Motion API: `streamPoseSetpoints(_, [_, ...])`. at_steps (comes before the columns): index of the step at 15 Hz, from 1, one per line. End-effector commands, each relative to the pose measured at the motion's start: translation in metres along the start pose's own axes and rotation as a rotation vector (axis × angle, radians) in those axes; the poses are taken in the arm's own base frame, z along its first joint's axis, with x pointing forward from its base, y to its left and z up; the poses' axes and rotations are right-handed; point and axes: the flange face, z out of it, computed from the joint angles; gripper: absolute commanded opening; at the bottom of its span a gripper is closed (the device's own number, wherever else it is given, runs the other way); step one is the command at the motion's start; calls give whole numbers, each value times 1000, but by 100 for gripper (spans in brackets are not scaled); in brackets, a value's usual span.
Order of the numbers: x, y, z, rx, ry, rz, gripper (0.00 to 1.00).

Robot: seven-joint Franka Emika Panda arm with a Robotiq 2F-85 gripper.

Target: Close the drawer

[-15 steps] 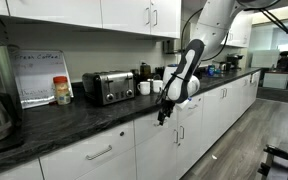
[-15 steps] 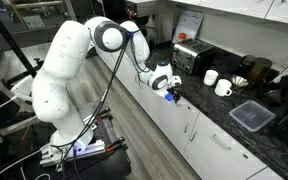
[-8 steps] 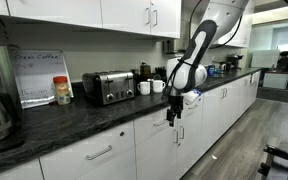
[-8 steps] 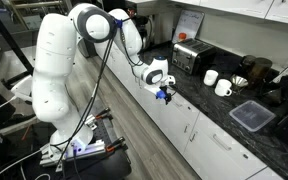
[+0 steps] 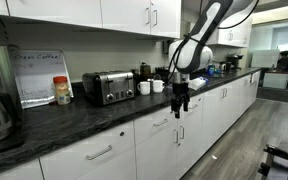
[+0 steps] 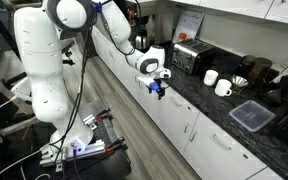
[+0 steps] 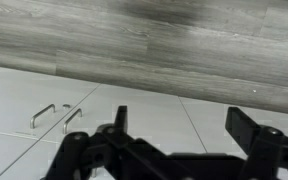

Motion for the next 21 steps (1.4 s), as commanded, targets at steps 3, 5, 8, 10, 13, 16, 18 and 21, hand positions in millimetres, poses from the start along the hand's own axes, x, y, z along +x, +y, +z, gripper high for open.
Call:
streamPoseSetpoints(3, [-15,-2,-46,-8,-1,80,100])
streamPoseSetpoints(5, [-16,-3,-61,-12,15,103,100])
streamPoseSetpoints(8, [-14,-5,-83,-19,52,118,100])
streamPoseSetpoints(10, [-14,-7,-98,-23,71,117,100])
streamPoseSetpoints(13, [-15,-11,-115,-34,87,106,100])
streamPoseSetpoints(16, [-16,-14,-130,-49,83,99,100])
streamPoseSetpoints(18, [-11,-12,-125,-33,97,96,100])
streamPoseSetpoints(21, [-13,-15,-131,-34,101,92,100])
